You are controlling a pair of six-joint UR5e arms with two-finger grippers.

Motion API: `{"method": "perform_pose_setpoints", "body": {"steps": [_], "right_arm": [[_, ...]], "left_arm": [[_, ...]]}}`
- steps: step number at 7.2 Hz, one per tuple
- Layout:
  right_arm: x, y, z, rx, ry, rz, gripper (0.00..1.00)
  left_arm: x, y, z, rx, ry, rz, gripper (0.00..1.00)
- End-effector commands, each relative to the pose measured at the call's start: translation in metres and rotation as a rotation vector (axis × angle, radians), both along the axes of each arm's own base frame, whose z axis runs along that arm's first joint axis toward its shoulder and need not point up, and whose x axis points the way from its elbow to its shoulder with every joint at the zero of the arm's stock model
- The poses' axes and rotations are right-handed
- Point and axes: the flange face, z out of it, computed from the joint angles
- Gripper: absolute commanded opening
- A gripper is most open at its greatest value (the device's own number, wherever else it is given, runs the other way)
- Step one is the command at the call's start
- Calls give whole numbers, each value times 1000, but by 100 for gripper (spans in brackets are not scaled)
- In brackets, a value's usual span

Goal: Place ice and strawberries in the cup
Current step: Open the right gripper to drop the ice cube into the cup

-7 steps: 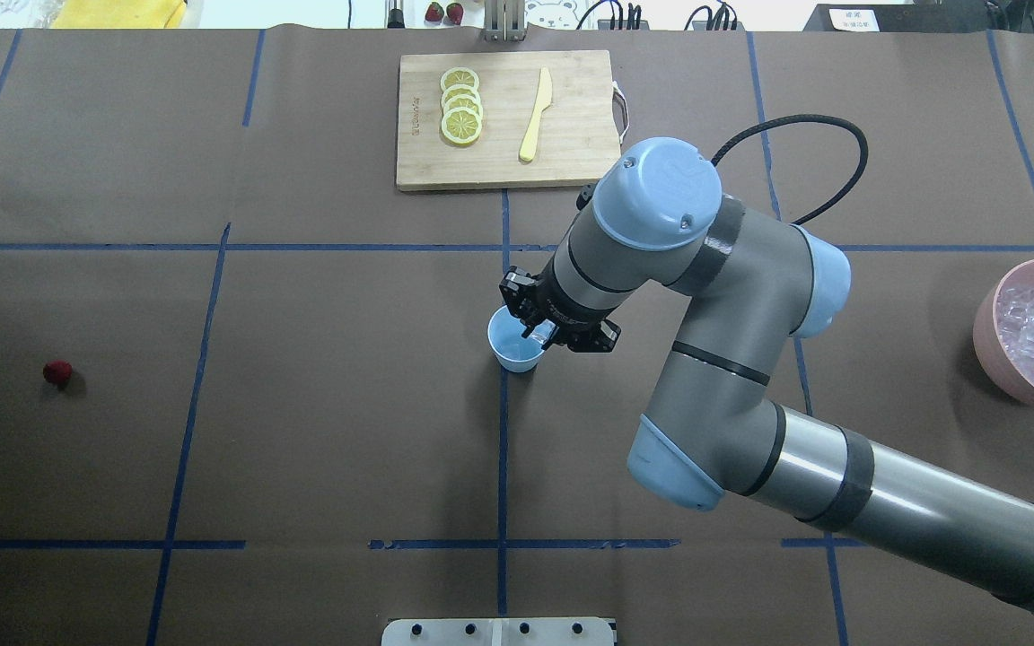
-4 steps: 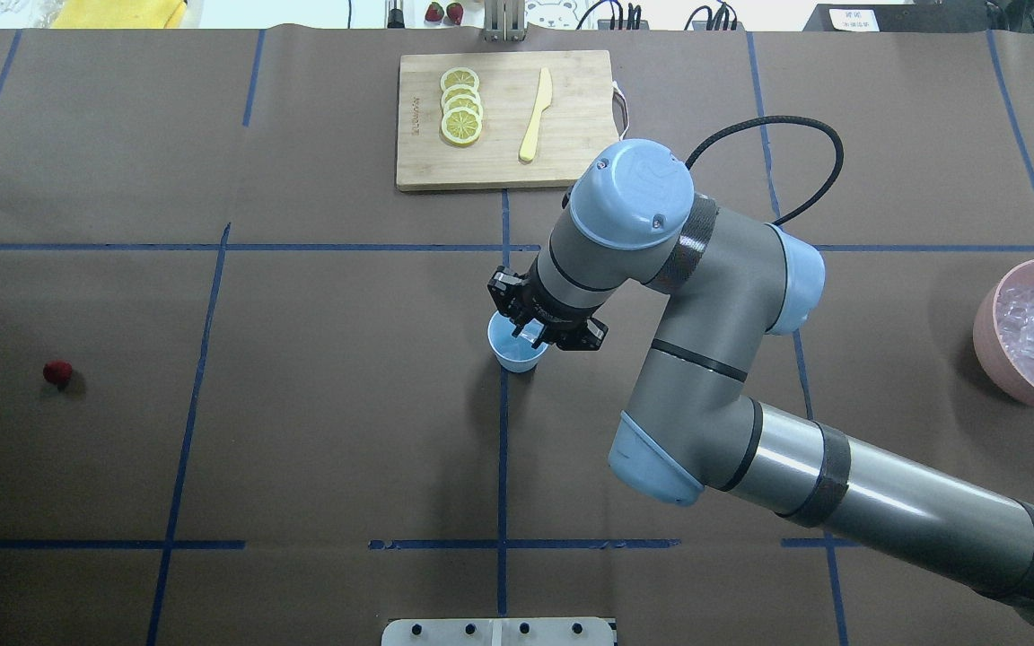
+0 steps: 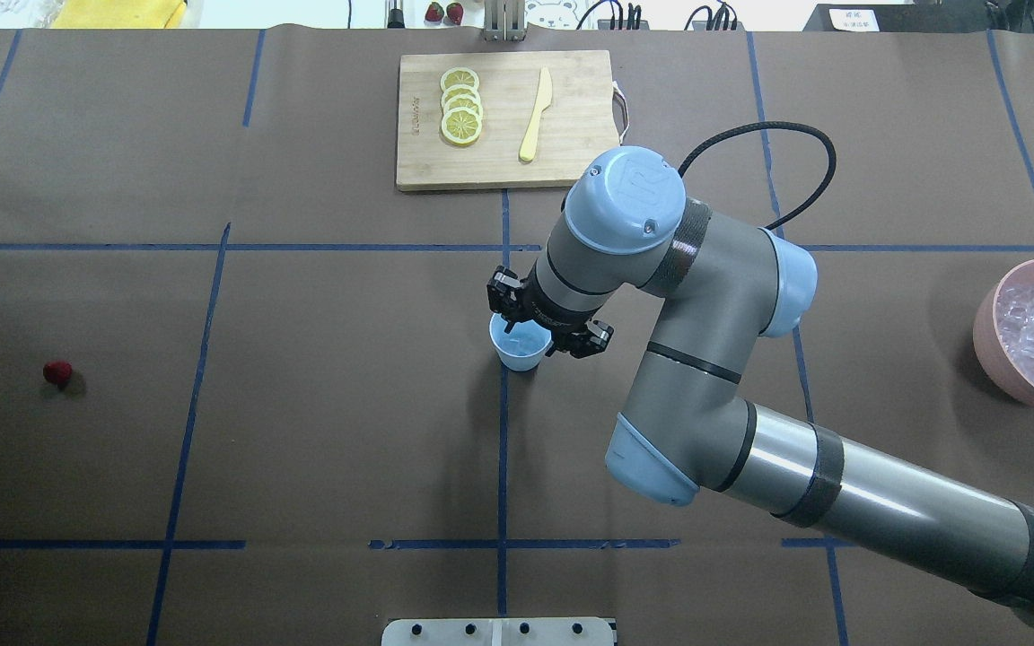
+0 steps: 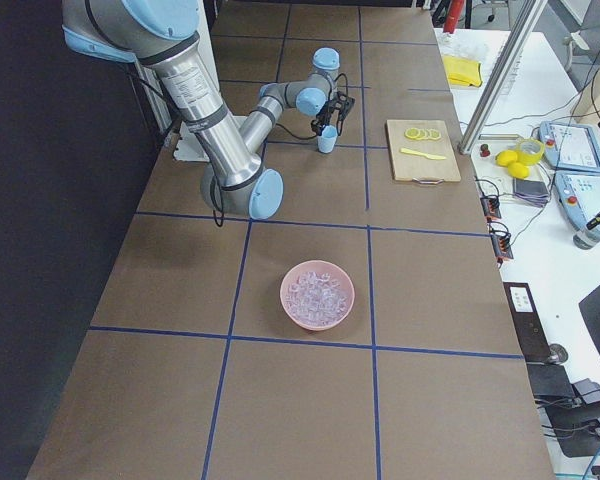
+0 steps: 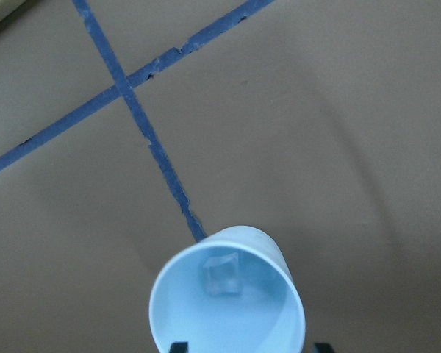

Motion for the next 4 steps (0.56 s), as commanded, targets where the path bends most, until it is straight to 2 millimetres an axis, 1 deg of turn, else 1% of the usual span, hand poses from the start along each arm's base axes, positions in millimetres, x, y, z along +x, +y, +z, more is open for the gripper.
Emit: {"method": "perform_pose_setpoints", "body": {"steps": [1, 2, 3, 4], "right_arm": [[1, 0, -2, 4, -3, 0, 74], [16, -7, -9, 6, -22, 10, 78], [55, -11, -6, 3, -49, 27, 81], [108, -2, 22, -32, -67, 22, 91]], "left_arm": [[0, 0, 0, 0, 0, 0, 100], [0, 0, 0, 0, 0, 0, 100], [0, 0, 0, 0, 0, 0, 100], [0, 0, 0, 0, 0, 0, 100]]}}
